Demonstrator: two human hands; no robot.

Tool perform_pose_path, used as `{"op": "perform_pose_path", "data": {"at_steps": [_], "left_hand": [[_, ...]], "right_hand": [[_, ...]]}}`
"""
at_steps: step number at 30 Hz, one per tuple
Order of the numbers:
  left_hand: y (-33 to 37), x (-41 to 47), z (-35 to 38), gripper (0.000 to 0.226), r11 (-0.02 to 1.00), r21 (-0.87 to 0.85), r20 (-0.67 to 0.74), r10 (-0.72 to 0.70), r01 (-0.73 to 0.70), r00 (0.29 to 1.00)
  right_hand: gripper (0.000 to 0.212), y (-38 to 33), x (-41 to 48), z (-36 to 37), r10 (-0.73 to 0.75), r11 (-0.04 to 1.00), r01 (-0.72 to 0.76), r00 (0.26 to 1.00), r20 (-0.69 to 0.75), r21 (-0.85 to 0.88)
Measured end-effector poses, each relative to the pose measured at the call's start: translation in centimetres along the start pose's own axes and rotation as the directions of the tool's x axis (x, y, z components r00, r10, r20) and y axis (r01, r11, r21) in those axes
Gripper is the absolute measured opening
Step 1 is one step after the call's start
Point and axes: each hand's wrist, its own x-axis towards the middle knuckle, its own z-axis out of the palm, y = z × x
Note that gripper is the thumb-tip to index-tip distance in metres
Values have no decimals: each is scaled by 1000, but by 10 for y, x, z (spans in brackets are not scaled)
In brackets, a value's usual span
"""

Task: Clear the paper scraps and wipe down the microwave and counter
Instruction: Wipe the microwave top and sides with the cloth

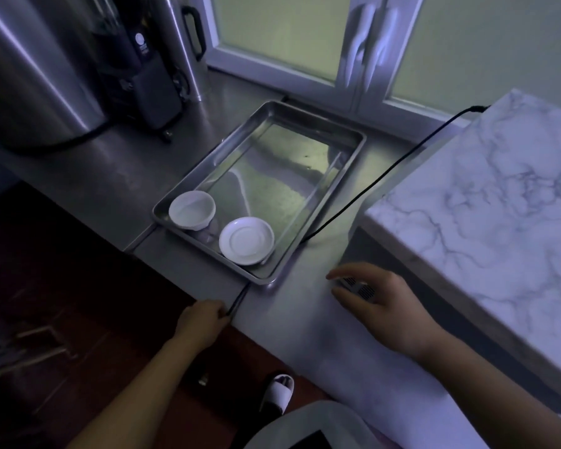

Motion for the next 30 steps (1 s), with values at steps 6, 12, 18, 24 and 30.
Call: {"op": "perform_pose_path", "data": {"at_steps": [6,12,18,24,30], "left_hand": [[48,-32,2,14,992,-45,251,125,-118,960],[84,-56,-8,6,937,-320,137,195,-143,971],[115,-66,-40,9,643,-757,125,-38,120,991],[132,-57,-89,8,532,-834,72,-156,145,985],[165,-69,-134,9,373,-927,-11,-115,33,993]], "right_hand": [[16,2,-16,-13,19,999,-19,1000,-12,50],[17,4,-29,-31,26,991,-23,999,-22,129],[16,3,-42,-62,22,967,0,996,-82,253],[15,0,-64,-101,-35,942,83,988,-150,326],[15,14,-79,-139,-9,949,75,977,-213,306]]}}
